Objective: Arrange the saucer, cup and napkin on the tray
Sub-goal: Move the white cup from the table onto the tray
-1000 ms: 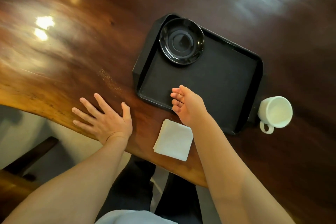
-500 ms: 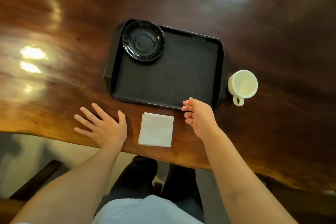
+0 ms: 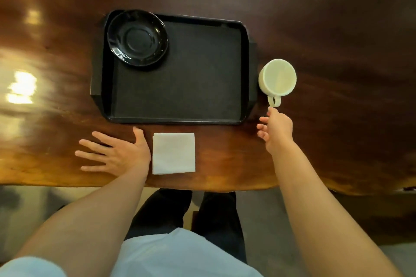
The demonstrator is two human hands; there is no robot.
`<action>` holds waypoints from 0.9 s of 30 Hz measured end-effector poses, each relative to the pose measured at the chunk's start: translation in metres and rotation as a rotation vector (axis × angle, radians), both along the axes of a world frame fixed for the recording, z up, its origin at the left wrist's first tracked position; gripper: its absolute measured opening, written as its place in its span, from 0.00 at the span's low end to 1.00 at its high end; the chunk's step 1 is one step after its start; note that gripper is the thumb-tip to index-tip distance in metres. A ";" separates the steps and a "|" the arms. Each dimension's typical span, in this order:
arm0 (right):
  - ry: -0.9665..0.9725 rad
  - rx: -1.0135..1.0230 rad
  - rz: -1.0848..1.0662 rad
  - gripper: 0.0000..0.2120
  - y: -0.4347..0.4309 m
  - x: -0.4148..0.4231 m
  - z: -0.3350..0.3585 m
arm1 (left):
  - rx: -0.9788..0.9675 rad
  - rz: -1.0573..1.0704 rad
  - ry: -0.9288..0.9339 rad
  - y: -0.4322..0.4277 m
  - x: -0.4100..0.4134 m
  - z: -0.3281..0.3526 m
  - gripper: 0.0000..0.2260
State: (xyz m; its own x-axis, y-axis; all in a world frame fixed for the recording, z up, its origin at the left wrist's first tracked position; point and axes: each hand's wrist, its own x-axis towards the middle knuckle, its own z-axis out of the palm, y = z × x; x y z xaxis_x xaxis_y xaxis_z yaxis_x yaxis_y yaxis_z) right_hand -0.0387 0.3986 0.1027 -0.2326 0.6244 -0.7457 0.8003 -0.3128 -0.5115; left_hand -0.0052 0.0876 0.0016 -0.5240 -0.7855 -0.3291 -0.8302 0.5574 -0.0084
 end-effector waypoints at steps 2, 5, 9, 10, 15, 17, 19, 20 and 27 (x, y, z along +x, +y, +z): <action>0.025 0.044 -0.034 0.16 0.011 -0.006 -0.003 | -0.020 0.013 0.030 -0.001 0.001 -0.004 0.45; 0.056 0.047 -0.097 0.26 0.019 -0.017 -0.006 | -0.034 0.016 0.051 -0.001 0.001 -0.005 0.44; 0.077 -0.031 -0.091 0.31 0.020 -0.036 -0.010 | -0.056 0.013 0.071 -0.002 0.002 -0.007 0.43; 0.079 -0.054 -0.094 0.30 0.020 -0.041 -0.011 | -0.058 0.014 0.073 -0.002 0.002 -0.008 0.43; 0.089 -0.131 -0.168 0.25 0.030 -0.060 -0.017 | -0.061 0.010 0.086 0.000 0.000 -0.008 0.42; 0.082 -0.144 -0.199 0.22 0.035 -0.063 -0.018 | -0.060 0.001 0.079 0.000 0.000 -0.008 0.42; 0.071 -0.154 -0.211 0.22 0.037 -0.064 -0.018 | -0.062 0.002 0.075 -0.002 0.000 -0.008 0.42; 0.071 -0.158 -0.212 0.22 0.037 -0.063 -0.018 | -0.062 0.001 0.076 -0.002 0.000 -0.009 0.42; 0.123 -0.197 -0.218 0.13 0.026 -0.062 -0.008 | -0.060 -0.002 0.086 -0.002 0.001 -0.010 0.42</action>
